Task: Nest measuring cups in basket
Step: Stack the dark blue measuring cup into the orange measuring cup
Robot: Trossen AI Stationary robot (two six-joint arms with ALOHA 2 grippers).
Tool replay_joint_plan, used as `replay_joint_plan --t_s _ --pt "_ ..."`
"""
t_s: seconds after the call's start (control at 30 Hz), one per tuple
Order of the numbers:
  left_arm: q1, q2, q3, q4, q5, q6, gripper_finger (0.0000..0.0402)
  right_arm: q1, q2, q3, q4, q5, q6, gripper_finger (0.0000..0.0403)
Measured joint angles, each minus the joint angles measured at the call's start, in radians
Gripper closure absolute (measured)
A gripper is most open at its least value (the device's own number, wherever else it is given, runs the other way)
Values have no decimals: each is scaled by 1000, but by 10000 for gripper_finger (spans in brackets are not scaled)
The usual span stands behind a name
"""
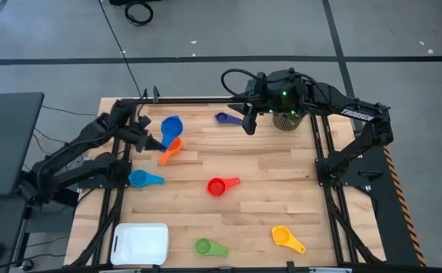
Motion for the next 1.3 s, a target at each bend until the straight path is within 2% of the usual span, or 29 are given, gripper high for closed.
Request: replay_joint_plan --t_s 0.1,0.27,0.43,0.77,1.23,1.3 --pt "23 -1 -103 154 54 -83 396 0 0 0 0 0 20 288" --pt "57 0 -269 311 103 -230 396 0 0 0 1 0 23 288" --pt "79 -1 -362 465 138 -307 396 0 0 0 7 0 29 288" --pt "85 0 -455 472 134 -302 396 0 0 0 8 0 29 288" --pt "85 2 -467 488 163 -318 396 0 0 0 8 1 26 288" --pt "85 2 -467 488 159 -321 384 0 0 0 8 1 26 288"
